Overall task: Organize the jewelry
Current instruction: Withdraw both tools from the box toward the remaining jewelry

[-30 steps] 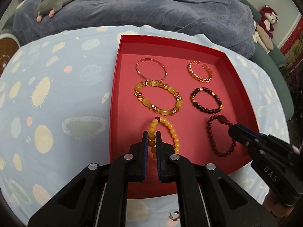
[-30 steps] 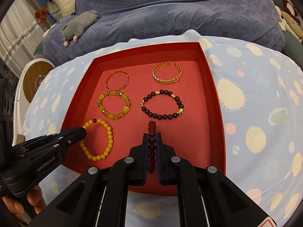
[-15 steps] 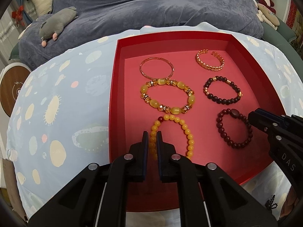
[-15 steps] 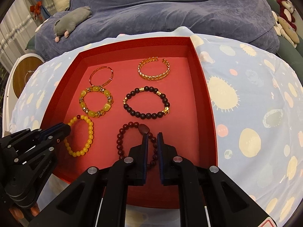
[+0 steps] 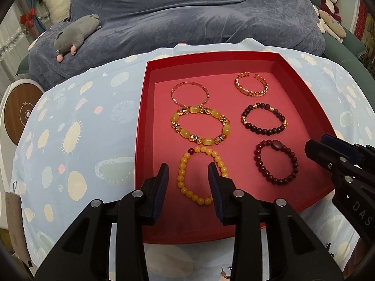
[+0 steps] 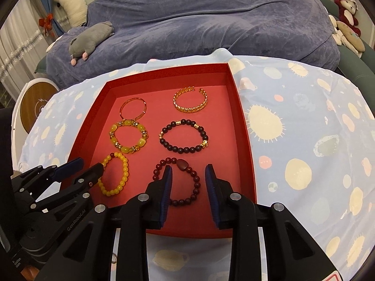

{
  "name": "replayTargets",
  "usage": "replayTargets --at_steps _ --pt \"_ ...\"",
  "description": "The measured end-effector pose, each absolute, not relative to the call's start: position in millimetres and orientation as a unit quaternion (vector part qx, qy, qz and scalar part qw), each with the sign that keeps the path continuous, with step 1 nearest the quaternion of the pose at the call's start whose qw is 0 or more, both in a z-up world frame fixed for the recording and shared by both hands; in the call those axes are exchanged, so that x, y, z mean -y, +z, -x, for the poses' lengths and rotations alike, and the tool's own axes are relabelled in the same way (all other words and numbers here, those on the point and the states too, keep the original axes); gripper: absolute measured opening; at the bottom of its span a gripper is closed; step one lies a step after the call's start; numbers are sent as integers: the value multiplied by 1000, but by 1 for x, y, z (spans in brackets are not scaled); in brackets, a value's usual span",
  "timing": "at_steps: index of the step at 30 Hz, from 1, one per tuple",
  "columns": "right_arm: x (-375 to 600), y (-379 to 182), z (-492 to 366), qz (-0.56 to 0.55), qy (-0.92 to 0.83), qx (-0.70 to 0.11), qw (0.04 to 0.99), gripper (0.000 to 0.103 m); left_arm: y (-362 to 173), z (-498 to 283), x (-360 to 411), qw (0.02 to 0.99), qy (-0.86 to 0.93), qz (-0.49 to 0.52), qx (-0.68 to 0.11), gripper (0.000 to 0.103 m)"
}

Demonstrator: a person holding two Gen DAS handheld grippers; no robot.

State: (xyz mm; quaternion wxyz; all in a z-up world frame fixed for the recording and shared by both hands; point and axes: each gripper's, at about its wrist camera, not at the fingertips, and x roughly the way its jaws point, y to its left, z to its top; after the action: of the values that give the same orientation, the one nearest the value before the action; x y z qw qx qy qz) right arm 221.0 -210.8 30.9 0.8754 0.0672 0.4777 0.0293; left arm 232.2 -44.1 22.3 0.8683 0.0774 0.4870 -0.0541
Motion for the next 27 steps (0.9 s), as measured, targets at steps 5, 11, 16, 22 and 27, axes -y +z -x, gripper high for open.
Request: replayTargets --at_steps 5,11,16,22,27 --pt "215 44 -202 -65 25 -469 881 34 38 -215 43 872 -57 -73 -480 33" --pt "222 54 -169 -60 18 -465 883 34 51 -185 36 876 -54 -72 -474 35" --pt "229 51 -135 -57 8 -472 880 34 53 -156 23 875 -44 -62 -478 35" --pt "239 39 -94 -55 -6 -486 872 34 46 -121 14 870 -37 -55 -489 36" --pt "244 24 -63 -59 -12 -500 864 34 36 -93 10 867 -33 -57 -494 44"
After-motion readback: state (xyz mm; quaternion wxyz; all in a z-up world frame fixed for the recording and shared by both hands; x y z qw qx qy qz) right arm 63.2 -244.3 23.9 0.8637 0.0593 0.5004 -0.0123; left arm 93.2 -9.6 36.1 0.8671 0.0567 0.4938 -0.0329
